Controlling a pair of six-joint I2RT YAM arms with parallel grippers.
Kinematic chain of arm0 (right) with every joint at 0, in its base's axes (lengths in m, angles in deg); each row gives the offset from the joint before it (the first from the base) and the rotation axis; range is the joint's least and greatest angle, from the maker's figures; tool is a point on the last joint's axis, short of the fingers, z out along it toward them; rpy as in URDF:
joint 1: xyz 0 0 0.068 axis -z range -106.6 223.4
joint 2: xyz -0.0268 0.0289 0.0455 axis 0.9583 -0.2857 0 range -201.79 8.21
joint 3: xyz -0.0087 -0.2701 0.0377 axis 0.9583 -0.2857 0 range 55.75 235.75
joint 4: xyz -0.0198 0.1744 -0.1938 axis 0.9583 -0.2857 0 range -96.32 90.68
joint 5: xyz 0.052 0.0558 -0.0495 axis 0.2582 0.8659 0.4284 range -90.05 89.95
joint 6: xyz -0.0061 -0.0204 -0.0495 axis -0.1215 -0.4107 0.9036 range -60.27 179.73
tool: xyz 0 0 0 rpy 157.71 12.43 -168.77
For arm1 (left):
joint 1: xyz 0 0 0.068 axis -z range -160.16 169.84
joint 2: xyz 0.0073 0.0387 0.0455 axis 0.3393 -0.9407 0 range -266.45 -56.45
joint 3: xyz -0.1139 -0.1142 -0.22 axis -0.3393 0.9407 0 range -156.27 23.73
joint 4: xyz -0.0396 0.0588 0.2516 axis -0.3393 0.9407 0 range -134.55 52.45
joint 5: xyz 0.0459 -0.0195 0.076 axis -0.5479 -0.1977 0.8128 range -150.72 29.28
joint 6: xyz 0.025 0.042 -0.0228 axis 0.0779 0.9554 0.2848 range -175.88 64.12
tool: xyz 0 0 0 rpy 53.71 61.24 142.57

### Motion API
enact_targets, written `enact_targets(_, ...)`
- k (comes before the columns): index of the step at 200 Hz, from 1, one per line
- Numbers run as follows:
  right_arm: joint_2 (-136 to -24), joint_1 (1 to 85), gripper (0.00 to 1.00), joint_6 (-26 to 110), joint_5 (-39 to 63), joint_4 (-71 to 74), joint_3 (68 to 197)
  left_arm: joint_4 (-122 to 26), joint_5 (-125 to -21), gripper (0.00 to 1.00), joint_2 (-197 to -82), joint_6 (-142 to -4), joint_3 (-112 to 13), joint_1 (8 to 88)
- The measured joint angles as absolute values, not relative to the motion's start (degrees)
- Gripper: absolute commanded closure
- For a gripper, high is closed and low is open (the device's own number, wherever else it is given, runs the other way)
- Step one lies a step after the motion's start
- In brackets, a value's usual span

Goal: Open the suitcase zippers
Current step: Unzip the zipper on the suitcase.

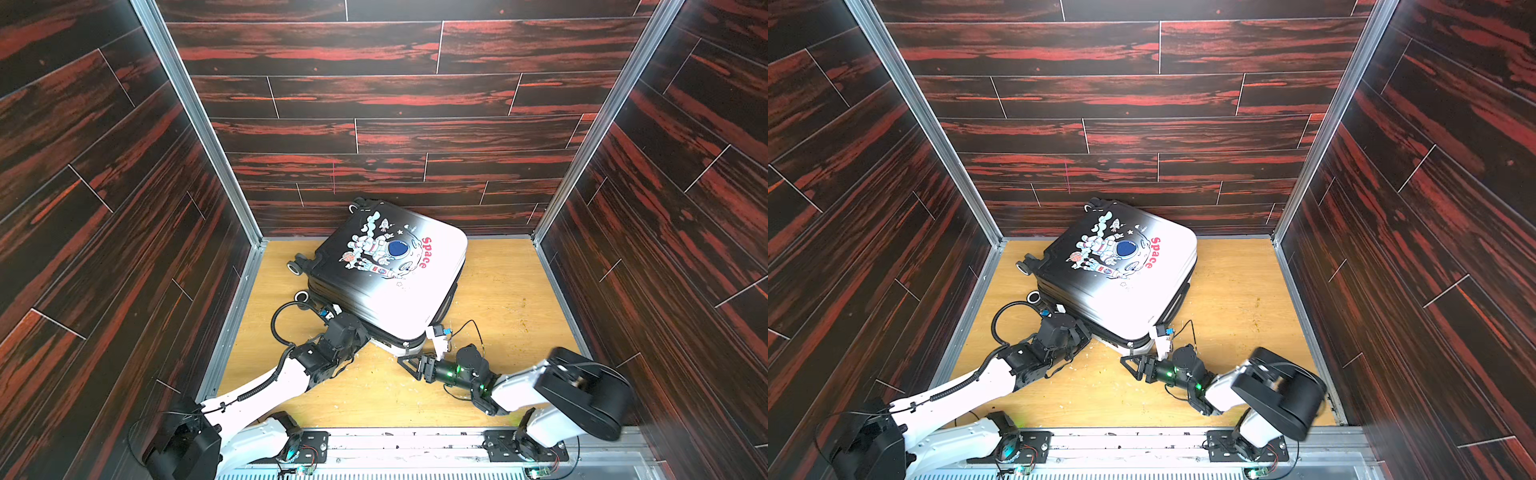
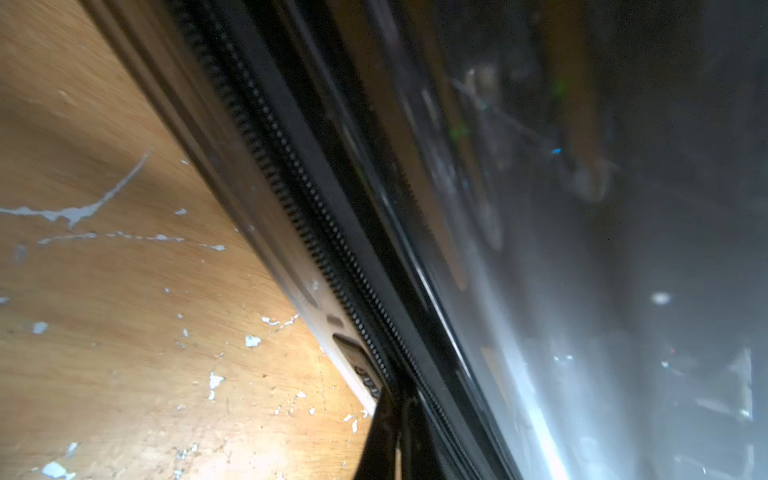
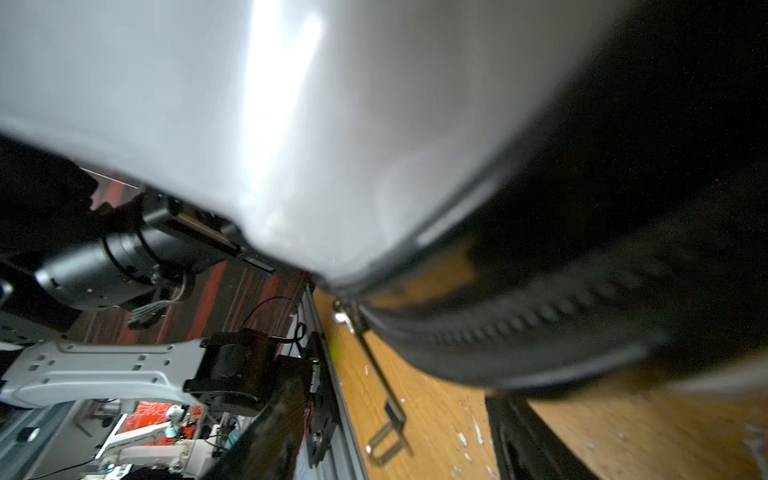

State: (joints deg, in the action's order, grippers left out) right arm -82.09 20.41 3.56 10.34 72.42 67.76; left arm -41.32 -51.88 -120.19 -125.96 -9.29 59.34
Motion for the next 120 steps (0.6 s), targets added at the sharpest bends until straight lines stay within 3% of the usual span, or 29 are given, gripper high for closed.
enact_targets(56,-87.01,22.42,0.59,-0.83,11.65,81.49,67.82,-42.48,-51.47,1.00,-120.98,-126.44,-9.29,59.56)
enact_targets(105,-87.90,23.38,1.00,-2.38,14.30,84.01,68.46,-42.70,-51.25,1.00,-121.09,-126.81,-9.27,59.63)
enact_targets(120,-88.27,23.64,1.00,-2.66,14.63,84.64,68.85,-42.83,-51.21,1.00,-121.15,-126.81,-9.27,59.63)
